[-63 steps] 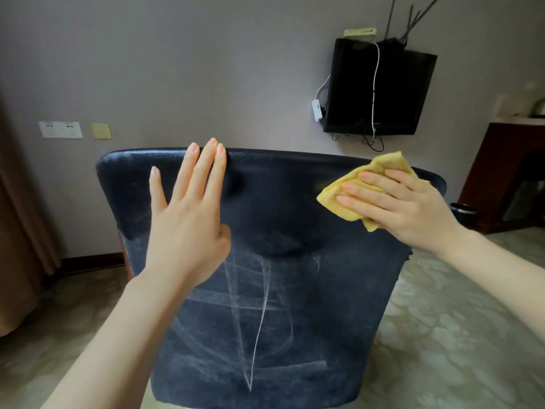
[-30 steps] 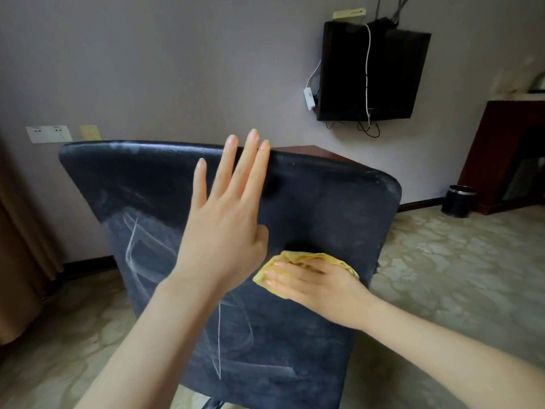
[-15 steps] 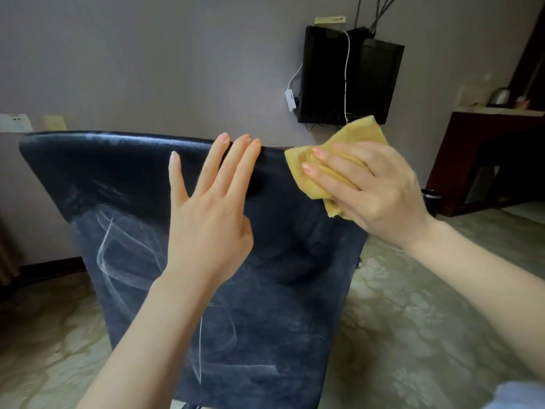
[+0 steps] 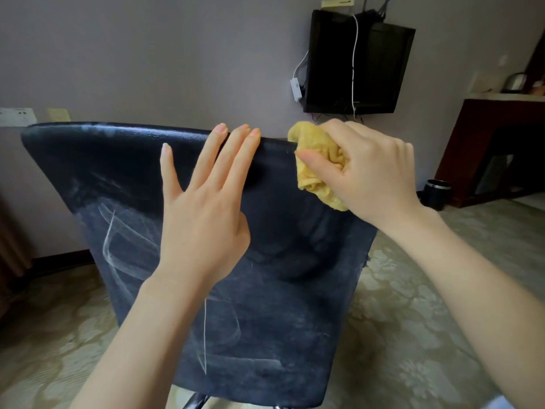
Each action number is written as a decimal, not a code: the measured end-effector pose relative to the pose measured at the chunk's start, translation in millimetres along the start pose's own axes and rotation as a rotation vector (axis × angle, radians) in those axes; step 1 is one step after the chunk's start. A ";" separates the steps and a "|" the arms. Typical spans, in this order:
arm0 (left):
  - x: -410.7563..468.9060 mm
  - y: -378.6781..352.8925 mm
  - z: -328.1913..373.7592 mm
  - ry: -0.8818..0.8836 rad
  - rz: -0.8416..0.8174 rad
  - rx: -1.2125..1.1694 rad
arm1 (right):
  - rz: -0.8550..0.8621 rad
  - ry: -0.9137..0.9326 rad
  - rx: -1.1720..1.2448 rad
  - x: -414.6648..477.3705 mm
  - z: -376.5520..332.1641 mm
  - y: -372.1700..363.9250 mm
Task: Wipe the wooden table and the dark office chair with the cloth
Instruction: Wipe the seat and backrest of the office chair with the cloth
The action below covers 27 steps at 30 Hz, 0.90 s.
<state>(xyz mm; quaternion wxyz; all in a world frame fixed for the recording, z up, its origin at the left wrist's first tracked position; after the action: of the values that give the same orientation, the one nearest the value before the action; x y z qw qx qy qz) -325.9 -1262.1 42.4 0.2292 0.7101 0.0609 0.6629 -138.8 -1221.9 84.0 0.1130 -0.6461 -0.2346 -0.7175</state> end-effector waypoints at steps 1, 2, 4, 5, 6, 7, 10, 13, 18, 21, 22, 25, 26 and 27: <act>0.3 -0.5 0.9 0.003 -0.005 -0.007 | 0.036 -0.032 0.018 -3.6 2.1 0.5; -0.1 -0.3 1.2 0.009 -0.009 -0.010 | 0.069 -0.056 0.042 -6.9 3.8 0.1; 0.0 -0.4 2.6 0.012 -0.012 -0.022 | 0.120 -0.106 0.090 -13.0 10.4 0.2; 0.0 -0.3 3.0 0.014 -0.011 -0.029 | 0.140 -0.144 0.127 -16.4 14.7 -0.4; 0.4 -0.4 4.5 0.018 -0.011 -0.042 | 0.161 -0.199 0.185 -20.7 20.4 0.5; 0.1 -0.4 5.3 0.027 -0.010 -0.051 | 0.180 -0.270 0.274 -26.5 25.8 0.4; -1.2 -0.9 10.0 0.066 -0.001 -0.086 | 0.185 -0.516 0.517 -51.2 39.3 0.2; -1.8 -2.3 13.6 0.091 0.013 -0.105 | 0.167 -0.681 0.633 -74.5 44.4 -6.8; -1.2 -2.8 17.4 0.124 0.022 -0.146 | 0.168 -0.851 0.654 -96.3 45.7 -19.6; -0.6 -2.1 20.4 0.136 0.015 -0.164 | 0.108 -0.978 0.615 -122.8 41.9 -25.1; -0.3 -1.3 21.3 0.138 0.015 -0.167 | 0.075 -1.014 0.579 -134.4 39.6 -26.8; -0.3 -0.2 22.0 0.149 0.008 -0.173 | -0.015 -1.026 0.507 -162.7 36.5 -29.1; -0.4 0.5 21.9 0.148 0.004 -0.171 | -0.034 -1.024 0.509 -166.5 37.6 -28.2; -0.4 1.4 21.6 0.145 -0.001 -0.167 | -0.045 -1.023 0.517 -166.8 38.6 -25.4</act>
<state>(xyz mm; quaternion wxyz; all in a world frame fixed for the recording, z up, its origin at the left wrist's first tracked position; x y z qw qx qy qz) -305.3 -1268.8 42.2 0.2830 0.6387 0.0222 0.7152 -93.6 -1204.8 -82.2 0.1240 -0.8572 -0.4411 -0.2352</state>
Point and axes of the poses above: each hand's wrist, its own x-axis towards the middle knuckle, its own y-axis out of the back of the hand, z = x × y, the point moved 1 cm from there along x, towards the middle knuckle, and after that the axes turned 12 degrees about z, right-handed, at the moved point
